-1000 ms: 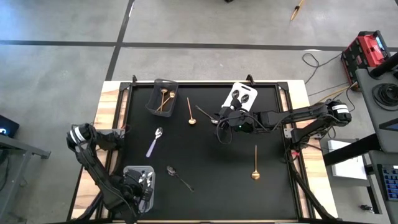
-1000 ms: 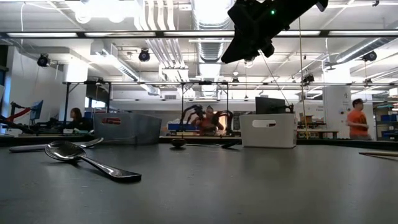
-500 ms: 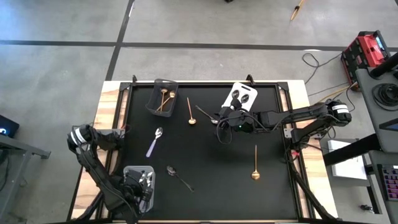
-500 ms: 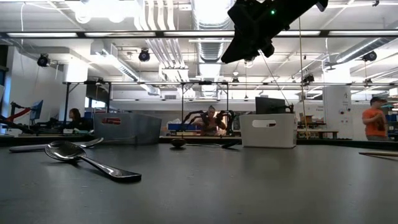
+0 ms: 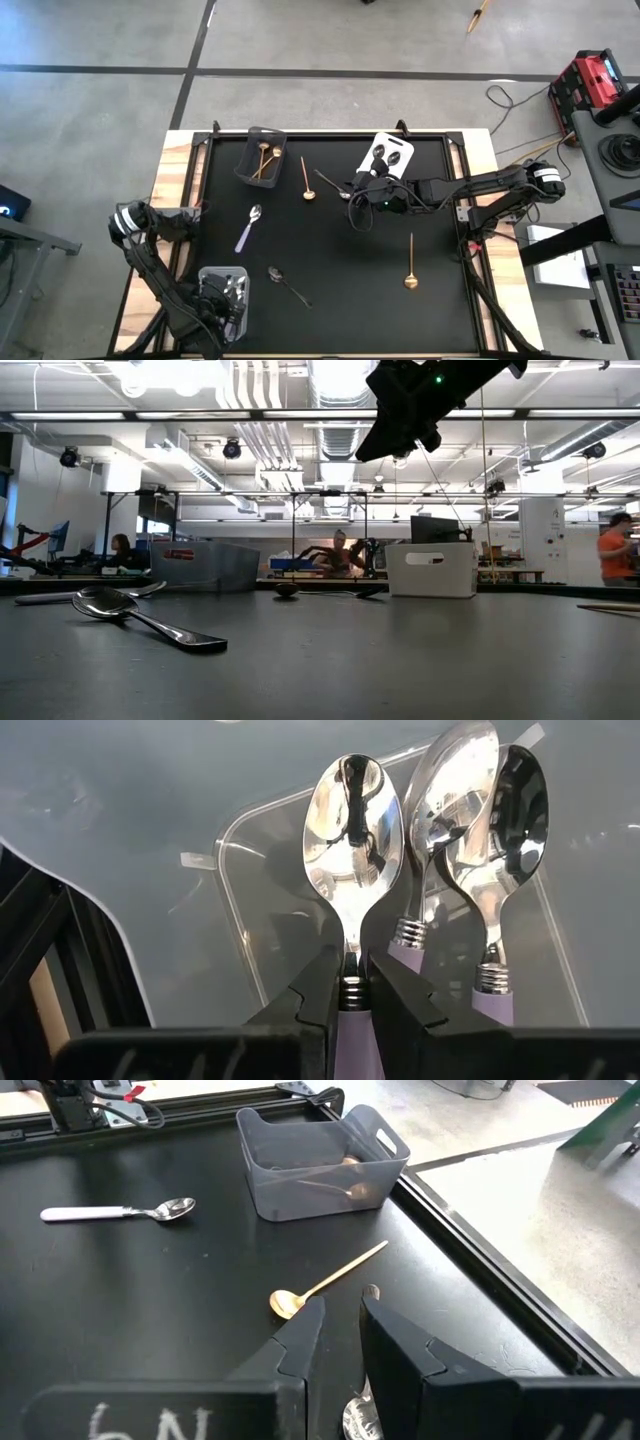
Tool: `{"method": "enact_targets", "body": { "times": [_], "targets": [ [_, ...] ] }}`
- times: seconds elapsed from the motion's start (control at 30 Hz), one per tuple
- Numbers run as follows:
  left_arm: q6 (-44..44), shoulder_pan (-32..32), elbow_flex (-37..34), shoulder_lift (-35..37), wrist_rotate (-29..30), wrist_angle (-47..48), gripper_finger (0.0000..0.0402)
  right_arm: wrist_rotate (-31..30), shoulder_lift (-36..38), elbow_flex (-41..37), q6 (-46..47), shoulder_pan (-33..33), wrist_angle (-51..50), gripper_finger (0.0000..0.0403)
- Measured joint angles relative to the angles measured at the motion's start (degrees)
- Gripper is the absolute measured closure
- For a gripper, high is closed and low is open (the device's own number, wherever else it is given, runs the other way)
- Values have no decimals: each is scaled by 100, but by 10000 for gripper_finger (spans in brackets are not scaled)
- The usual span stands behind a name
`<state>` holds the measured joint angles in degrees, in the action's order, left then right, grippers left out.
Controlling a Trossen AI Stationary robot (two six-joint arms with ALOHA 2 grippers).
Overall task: Sort silverware by color (type)
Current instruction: Put the purple spoon into the transparent bin, then put the gold spoon into the black bin
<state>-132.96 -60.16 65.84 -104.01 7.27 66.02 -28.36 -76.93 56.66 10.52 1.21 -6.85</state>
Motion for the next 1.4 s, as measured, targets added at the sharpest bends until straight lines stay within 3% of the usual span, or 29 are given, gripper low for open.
{"method": "enact_targets", "body": {
  "times": [0.4,0.93,1.13,1.4],
  "targets": [
    [27,0,0,0,-83,-4,368,2,0,0,-2,0,-2,343],
    [90,-2,46,0,-255,-69,316,0,0,0,-2,0,-2,343],
    [791,0,560,31,-219,174,313,2,0,0,29,0,-2,343],
    [1706,0,1488,118,17,1473,313,8,0,0,187,2,-2,343]
  ]
}}
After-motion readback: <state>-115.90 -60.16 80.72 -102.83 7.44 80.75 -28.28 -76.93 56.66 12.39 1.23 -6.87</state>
